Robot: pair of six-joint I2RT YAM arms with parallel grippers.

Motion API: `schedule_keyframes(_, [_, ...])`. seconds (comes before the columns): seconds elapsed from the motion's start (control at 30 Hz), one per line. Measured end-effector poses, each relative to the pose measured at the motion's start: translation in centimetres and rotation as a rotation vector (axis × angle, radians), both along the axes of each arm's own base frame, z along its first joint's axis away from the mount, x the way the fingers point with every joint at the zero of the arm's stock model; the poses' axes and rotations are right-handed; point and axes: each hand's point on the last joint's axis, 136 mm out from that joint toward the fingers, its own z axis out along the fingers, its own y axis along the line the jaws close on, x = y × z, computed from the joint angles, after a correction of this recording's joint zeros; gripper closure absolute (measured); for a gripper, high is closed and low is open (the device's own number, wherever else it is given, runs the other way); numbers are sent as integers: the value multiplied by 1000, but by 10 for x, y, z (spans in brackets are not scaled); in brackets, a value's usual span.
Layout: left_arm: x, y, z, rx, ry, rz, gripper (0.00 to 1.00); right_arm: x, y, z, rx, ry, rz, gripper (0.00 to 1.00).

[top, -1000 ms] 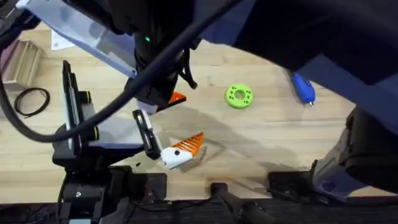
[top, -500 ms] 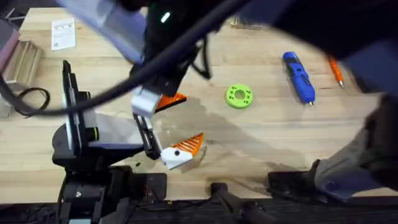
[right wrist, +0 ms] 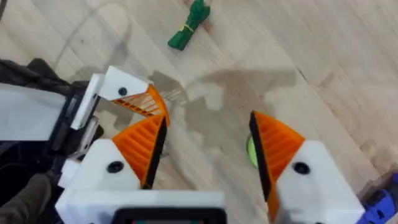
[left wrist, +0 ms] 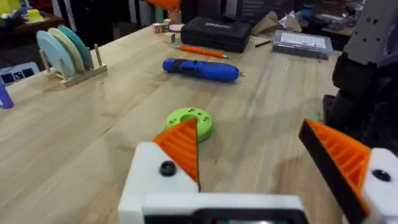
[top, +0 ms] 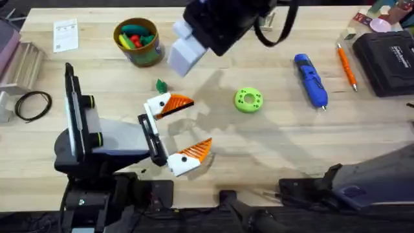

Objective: Pick up the gripper from the table and insert it into the empty holder that is missing its gripper. Then pick up a screw, insert it into the mounting hole, and use the screwdriver to tighten it. Finally, clean up the table by picking up the vegetable and placing it into the bucket.

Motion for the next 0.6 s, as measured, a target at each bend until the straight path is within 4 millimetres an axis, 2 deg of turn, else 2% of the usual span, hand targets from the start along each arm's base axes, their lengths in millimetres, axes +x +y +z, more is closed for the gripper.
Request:
schedule_keyframes(0.13, [0, 0, 0, 0, 0, 0, 14, 0, -20, -8, 31, -8, -53, 193])
schedule_keyframes(0.3, [0, 0, 0, 0, -1, 0, 14, -2, -85, -19, 31, 33, -241, 194])
schedule_keyframes(0.37, [0, 0, 0, 0, 0, 0, 15, -4, -104, -22, 35, 42, -304, 193])
schedule_keyframes(0.6, [0, 0, 0, 0, 0, 0, 16, -10, -144, -40, 22, 73, -424, 193])
